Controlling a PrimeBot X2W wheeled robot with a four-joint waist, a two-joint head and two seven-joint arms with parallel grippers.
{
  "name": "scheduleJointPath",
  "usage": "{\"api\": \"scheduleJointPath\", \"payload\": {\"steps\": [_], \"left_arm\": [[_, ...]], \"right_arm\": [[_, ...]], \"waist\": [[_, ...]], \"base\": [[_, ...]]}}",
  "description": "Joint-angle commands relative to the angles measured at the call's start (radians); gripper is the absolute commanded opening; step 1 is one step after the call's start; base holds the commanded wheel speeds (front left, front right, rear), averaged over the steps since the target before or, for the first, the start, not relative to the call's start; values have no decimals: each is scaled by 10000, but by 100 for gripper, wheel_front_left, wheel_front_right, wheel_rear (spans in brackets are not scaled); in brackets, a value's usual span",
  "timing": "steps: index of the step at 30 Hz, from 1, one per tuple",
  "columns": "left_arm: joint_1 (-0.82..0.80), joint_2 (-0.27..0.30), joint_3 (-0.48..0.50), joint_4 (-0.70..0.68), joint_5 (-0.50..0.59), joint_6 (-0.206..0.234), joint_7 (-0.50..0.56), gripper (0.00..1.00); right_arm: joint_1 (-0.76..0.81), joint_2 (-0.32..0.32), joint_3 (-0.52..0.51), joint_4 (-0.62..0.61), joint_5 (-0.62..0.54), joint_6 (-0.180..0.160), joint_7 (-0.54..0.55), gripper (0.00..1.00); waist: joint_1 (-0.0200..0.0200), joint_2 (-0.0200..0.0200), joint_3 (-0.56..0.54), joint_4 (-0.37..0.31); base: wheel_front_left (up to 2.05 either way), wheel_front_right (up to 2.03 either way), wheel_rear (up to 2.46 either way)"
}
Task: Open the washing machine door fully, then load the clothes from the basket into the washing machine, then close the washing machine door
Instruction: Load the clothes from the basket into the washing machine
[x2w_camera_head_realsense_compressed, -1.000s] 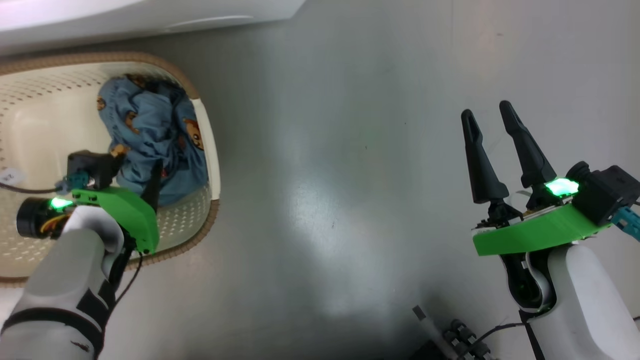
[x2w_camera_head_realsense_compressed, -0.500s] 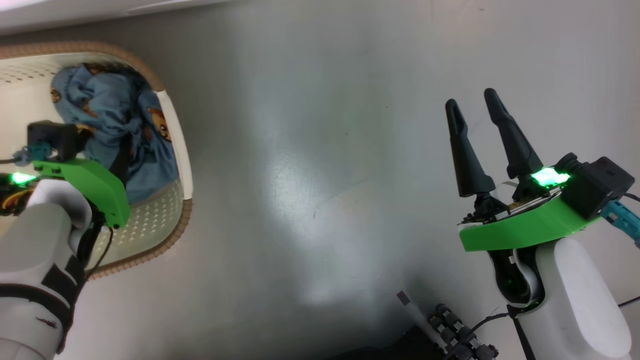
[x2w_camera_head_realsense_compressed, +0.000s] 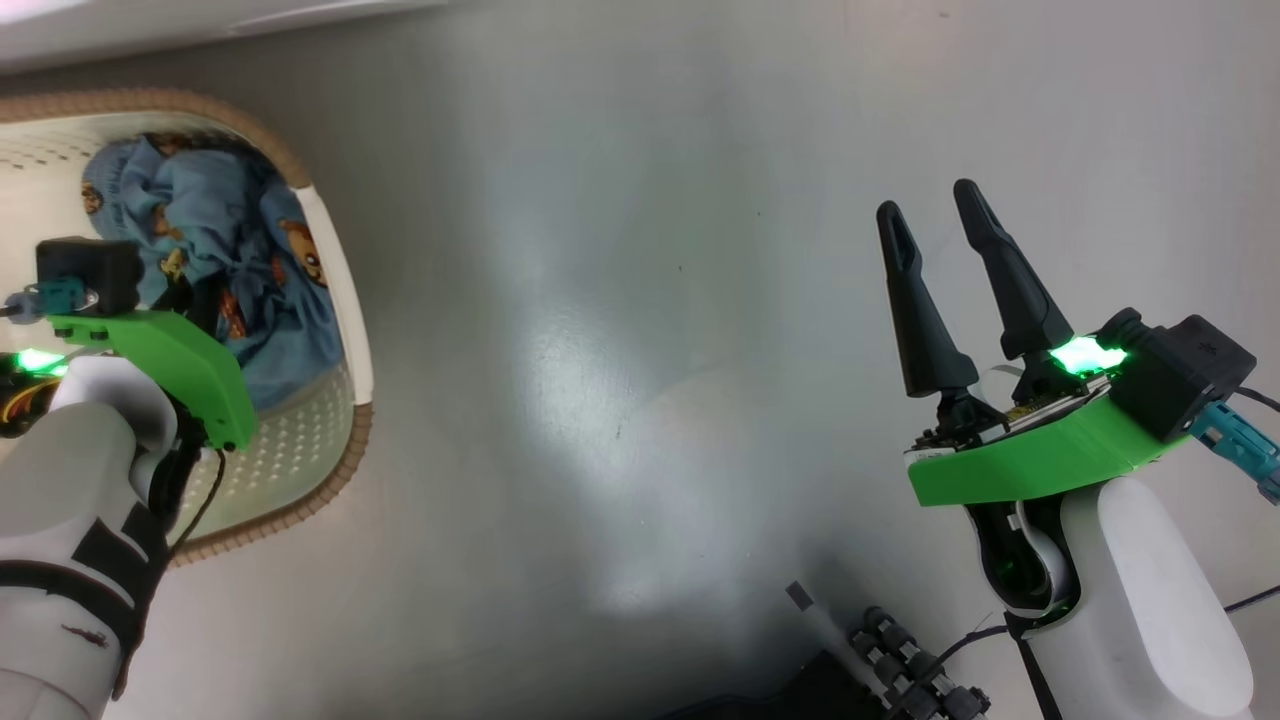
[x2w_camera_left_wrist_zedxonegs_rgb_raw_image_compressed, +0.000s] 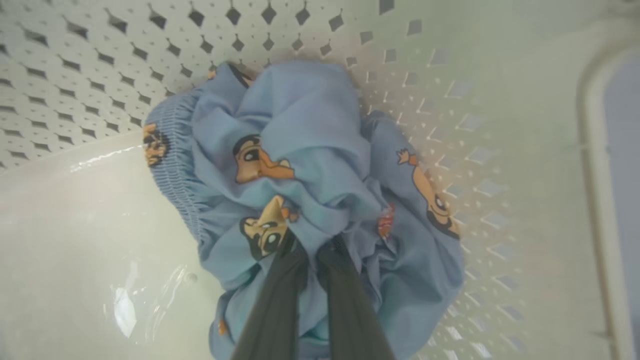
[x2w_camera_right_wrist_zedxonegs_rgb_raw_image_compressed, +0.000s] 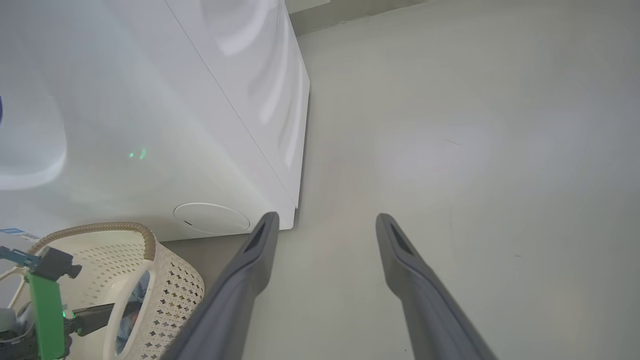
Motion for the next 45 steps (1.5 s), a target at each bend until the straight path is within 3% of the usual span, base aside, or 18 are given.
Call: {"api": "scheduleJointPath", "payload": {"steps": [1, 6, 10, 25, 37, 45], "left_arm": [[34, 340, 121, 9, -219, -15, -86, 0], [205, 282, 403, -51, -754, -15, -194, 0], [399, 394, 1213, -541, -780, -15, -205, 0], [2978, -131, 5095, -3055, 1414, -15, -209, 0], [4714, -720, 7044, -5164, 3090, -15, -210, 0], [5797, -1068, 7748, -6640, 3816, -15, -210, 0]], "right_arm": [[284, 0, 116, -173, -60, 14, -49, 100], [283, -59, 62, -148, -66, 14, -49, 100], [315, -126, -1, -128, -79, 14, -49, 100], [974, -510, -192, 227, -25, 14, -49, 100], [1609, -741, -361, 451, 82, 14, -49, 100], [2117, -887, -474, 602, 159, 14, -49, 100]], "waist": [[0, -1, -140, 90], [0, -1, -524, 321], [0, -1, -921, 543], [0, -1, -3033, 1221], [0, -1, -4448, 1591], [0, -1, -5397, 1822]], "base": [[0, 0, 0], [0, 0, 0], [0, 0, 0], [0, 0, 0], [0, 0, 0], [0, 0, 0]]}}
